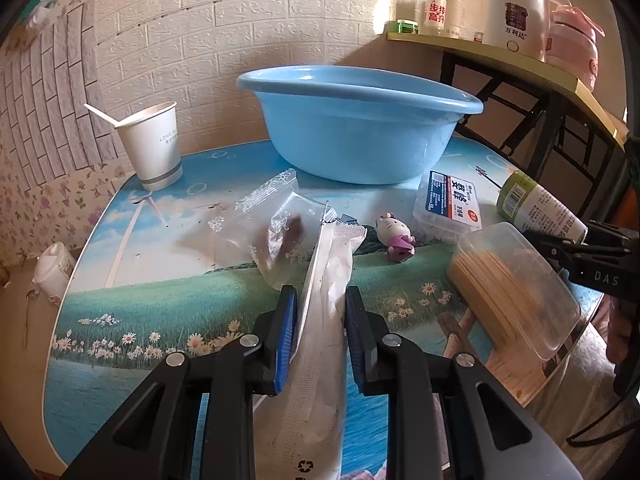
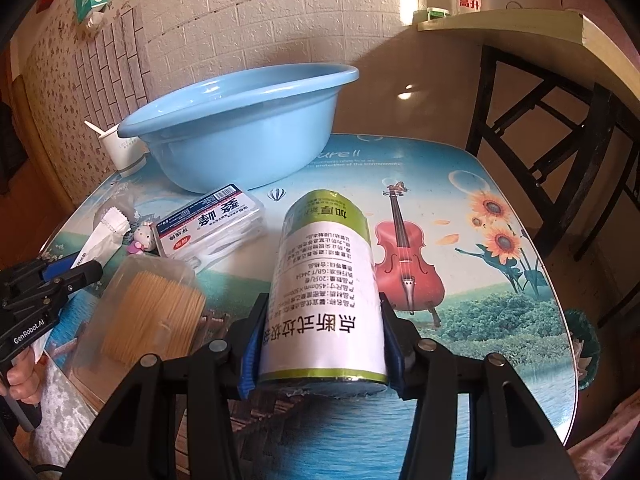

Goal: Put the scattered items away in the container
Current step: 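Lift the white packet with the left gripper while the right gripper lifts the bottle, then carry the white packet and the bottle over the blue basin with both grippers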

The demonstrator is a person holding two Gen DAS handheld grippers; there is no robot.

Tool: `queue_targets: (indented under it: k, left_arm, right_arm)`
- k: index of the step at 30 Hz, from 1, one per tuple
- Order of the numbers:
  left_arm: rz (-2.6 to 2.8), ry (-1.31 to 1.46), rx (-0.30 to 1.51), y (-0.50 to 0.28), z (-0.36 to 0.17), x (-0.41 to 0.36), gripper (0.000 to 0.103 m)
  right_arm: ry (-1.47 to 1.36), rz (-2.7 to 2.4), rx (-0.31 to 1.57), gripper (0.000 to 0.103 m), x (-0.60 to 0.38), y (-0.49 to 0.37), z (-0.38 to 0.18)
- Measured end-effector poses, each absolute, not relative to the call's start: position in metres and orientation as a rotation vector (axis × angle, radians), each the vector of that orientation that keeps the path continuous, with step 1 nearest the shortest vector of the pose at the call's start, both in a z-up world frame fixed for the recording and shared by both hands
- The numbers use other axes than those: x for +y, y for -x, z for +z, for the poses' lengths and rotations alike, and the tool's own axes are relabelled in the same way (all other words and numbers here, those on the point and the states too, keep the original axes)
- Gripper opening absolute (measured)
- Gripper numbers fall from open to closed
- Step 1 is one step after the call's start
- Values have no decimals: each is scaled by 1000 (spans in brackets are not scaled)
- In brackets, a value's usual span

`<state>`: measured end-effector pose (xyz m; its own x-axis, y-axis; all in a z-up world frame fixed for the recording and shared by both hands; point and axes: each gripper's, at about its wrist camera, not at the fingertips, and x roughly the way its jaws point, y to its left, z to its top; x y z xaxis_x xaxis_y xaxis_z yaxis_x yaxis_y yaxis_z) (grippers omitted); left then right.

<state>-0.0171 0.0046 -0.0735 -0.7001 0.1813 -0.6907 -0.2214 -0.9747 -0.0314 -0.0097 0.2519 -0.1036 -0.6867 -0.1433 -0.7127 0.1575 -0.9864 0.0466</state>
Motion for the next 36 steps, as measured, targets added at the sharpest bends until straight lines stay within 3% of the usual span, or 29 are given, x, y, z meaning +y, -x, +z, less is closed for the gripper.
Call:
queue_targets:
  k: [16, 36]
  left_arm:
    - [2747, 1157, 10, 16, -65, 5, 17]
    - [2818, 999, -59, 5, 3, 4, 17]
  right_arm:
    - [-1165, -2713, -52, 49, 256, 8, -97]
    - [-1075, -2774, -109, 49, 268, -2, -51]
